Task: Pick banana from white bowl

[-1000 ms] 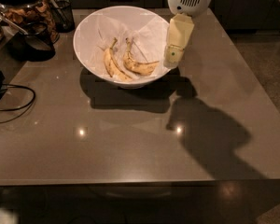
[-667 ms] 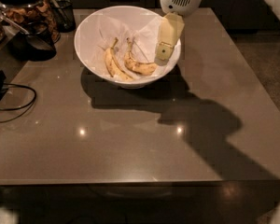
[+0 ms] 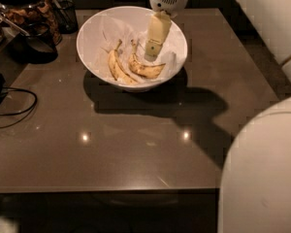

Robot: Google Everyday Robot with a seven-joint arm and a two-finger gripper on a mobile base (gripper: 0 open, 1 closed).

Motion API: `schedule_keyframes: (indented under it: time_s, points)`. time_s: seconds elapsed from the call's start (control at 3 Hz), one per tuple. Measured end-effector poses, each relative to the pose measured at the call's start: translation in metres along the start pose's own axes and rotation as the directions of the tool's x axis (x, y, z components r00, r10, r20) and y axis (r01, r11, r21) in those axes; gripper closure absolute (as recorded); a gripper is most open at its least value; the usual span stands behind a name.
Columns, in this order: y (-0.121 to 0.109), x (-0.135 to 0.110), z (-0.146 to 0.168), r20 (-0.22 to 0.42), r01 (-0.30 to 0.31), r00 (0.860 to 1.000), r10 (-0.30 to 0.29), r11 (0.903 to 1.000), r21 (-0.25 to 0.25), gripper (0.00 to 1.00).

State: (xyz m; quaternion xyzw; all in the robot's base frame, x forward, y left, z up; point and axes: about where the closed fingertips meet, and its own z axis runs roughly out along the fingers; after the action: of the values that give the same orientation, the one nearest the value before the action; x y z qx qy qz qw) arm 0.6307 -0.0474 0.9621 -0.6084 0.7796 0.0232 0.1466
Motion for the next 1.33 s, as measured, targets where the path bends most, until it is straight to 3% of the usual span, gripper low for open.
schedule_keyframes:
  time_s: [0.67, 1.33]
  points:
    - [-0.008, -0.013, 0.021, -0.002, -0.001, 1.000, 0.001, 0.9994, -0.033, 0.27]
    - [-0.005, -0.006, 0.047, -0.029, -0.039, 0.999, 0.037, 0.9957, -0.084, 0.31]
